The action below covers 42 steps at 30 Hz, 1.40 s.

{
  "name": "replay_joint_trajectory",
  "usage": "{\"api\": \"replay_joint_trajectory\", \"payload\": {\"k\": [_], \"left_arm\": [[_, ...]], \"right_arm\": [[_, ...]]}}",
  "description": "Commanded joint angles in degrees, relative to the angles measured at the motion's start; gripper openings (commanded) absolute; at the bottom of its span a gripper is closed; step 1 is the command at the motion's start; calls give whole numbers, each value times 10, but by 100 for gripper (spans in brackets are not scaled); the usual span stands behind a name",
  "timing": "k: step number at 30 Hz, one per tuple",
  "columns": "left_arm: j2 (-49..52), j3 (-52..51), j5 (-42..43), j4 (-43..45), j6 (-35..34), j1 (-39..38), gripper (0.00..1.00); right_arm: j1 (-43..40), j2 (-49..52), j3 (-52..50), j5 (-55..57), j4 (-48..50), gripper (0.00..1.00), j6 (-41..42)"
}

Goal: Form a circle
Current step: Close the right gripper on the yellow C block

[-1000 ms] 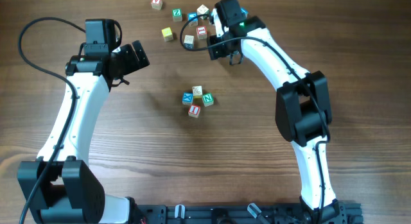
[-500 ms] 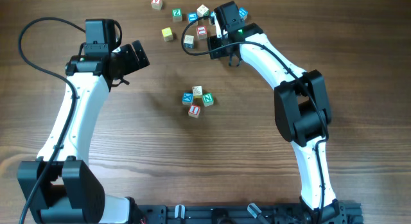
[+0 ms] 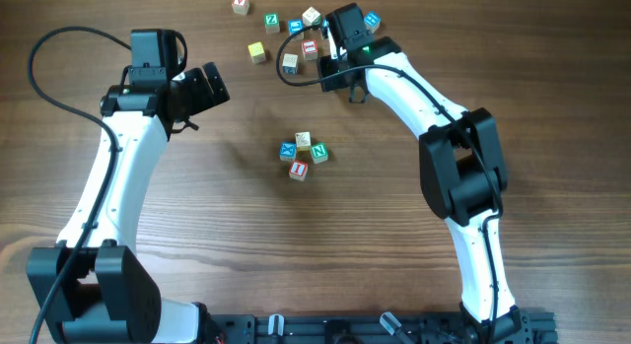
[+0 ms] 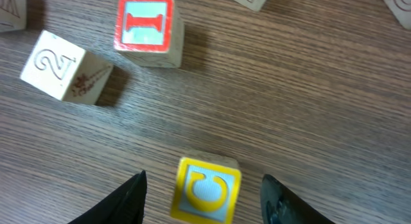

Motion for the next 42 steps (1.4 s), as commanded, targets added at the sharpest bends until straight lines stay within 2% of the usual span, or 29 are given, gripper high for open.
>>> {"api": "replay_joint_trajectory", "payload": {"k": [1, 5, 14, 22, 27, 38, 42], "left_arm": [[2, 0, -5, 2, -5, 2, 100], [2, 0, -5, 2, -5, 2, 100], [2, 0, -5, 2, -5, 2, 100], [2, 0, -5, 2, -5, 2, 100], [2, 0, -5, 2, -5, 2, 100], [2, 0, -5, 2, -5, 2, 100], [2, 0, -5, 2, -5, 2, 100]], "right_arm": [[3, 20, -6, 12, 5, 50, 8], [2, 20, -6, 17, 2, 42, 3], [2, 20, -6, 64, -2, 42, 2], [1, 20, -6, 64, -4, 37, 2], [1, 20, -6, 64, -18, 41, 3], [1, 20, -6, 64, -2, 42, -12], [1, 20, -6, 62, 4, 36, -12]]}}
